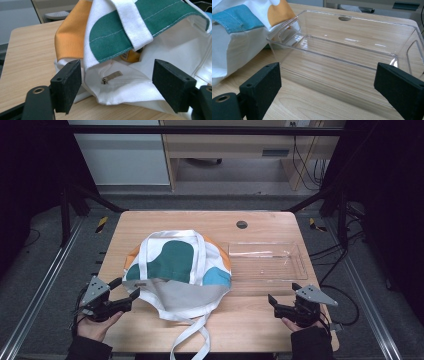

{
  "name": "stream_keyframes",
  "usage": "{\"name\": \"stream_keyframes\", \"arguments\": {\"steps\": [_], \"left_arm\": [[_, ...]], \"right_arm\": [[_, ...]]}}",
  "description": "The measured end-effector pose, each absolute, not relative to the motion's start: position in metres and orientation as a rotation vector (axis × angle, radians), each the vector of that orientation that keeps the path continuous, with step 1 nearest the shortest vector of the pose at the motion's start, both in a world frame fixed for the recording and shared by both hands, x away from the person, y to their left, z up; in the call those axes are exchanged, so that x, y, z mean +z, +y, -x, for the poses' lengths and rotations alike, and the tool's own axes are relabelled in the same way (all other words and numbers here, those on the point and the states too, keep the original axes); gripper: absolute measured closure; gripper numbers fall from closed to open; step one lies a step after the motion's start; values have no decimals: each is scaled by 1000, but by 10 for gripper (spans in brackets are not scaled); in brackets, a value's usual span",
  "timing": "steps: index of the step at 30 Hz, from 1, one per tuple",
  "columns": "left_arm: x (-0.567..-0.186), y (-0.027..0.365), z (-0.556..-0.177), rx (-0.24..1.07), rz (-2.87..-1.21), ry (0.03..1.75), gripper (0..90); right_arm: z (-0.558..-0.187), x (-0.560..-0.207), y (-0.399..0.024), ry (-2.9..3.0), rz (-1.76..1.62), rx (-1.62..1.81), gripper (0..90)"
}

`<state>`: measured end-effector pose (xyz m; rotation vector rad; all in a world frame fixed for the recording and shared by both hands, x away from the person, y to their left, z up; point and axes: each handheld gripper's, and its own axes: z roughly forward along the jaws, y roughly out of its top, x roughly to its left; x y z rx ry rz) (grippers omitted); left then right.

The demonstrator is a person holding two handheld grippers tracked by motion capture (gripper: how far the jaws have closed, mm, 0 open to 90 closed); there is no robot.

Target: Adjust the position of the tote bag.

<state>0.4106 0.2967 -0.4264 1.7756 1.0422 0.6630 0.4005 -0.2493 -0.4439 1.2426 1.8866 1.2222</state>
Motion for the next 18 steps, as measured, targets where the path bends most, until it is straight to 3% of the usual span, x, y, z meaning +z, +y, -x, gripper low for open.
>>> {"name": "stream_keyframes", "arguments": {"steps": [8,18], "left_arm": [[-427,299,-412,661,-1747,1062,261],[-430,300,-418,651,-1743,1075,302]], "right_arm": [[-400,-443,-242,1925,-1225,1225,122],[-399,-437,-223,1972,-1188,1256,246]]}}
